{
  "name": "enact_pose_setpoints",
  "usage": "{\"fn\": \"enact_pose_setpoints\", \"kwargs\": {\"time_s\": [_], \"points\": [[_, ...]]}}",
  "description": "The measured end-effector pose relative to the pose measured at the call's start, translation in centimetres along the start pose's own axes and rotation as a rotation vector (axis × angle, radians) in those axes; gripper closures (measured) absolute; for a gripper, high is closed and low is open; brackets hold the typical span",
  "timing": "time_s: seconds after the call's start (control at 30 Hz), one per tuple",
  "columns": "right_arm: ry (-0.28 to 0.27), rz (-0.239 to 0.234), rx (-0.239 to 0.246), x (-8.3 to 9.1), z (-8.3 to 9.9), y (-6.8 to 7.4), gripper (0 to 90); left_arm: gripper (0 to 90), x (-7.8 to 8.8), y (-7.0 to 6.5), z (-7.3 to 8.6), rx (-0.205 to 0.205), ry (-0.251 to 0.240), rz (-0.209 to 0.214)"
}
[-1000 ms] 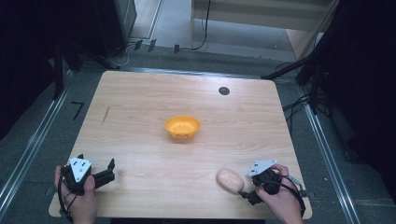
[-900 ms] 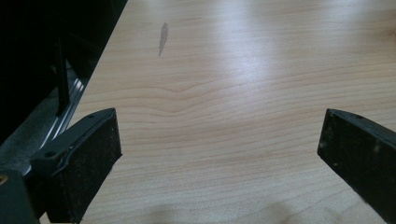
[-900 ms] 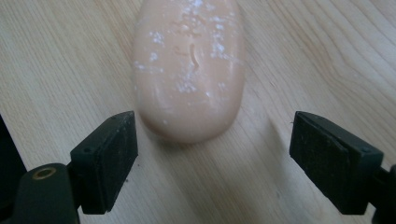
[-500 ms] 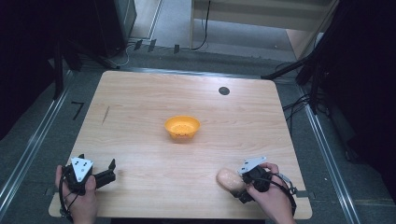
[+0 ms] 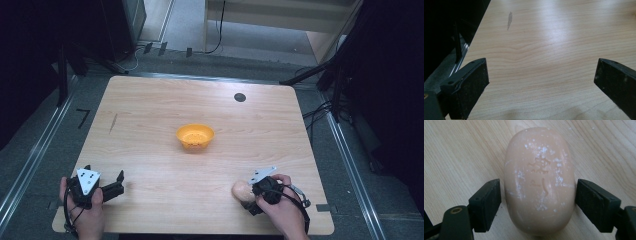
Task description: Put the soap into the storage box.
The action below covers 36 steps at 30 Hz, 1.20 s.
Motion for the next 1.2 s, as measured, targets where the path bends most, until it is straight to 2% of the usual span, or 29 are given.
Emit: {"fn": "enact_pose_setpoints", "kwargs": {"time_s": [0.17,0.37,0.47,0.77,1.07,1.2], "points": [[0.001,0.017,0.008,-0.1,-0.3,0.2,24.5,0.0,0.0,0.0,0.0,0.004,-0.001,0.001],[0.013,0.037,0.038,-0.1,-0.8,0.5,33.1,0.0,0.1,0.2,0.0,0.012,-0.001,0.003],[0.018,0.038,0.057,-0.1,-1.0,0.5,33.4,0.0,0.0,0.2,0.0,0.013,-0.002,0.004],[0.023,0.026,0.065,0.0,-1.4,0.1,33.6,0.0,0.1,0.2,0.0,0.015,-0.002,0.010],[-0.010,0.017,0.081,0.8,-2.6,-0.7,33.6,0.0,0.1,0.2,0.0,0.019,-0.008,0.006],[-0.007,0.010,0.090,0.9,-3.0,-1.0,33.6,0.0,0.1,0.3,0.0,0.023,-0.008,0.007]]}}
Point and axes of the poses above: each handheld gripper's, and its own axes: x roughly backward along the jaws, z roughly out of its underside, y roughly to its left, the point moved 1 cm from there along -x, roughly forward along the jaws, and after that the axes turned 15 degrees about z, right-handed, at the moved point
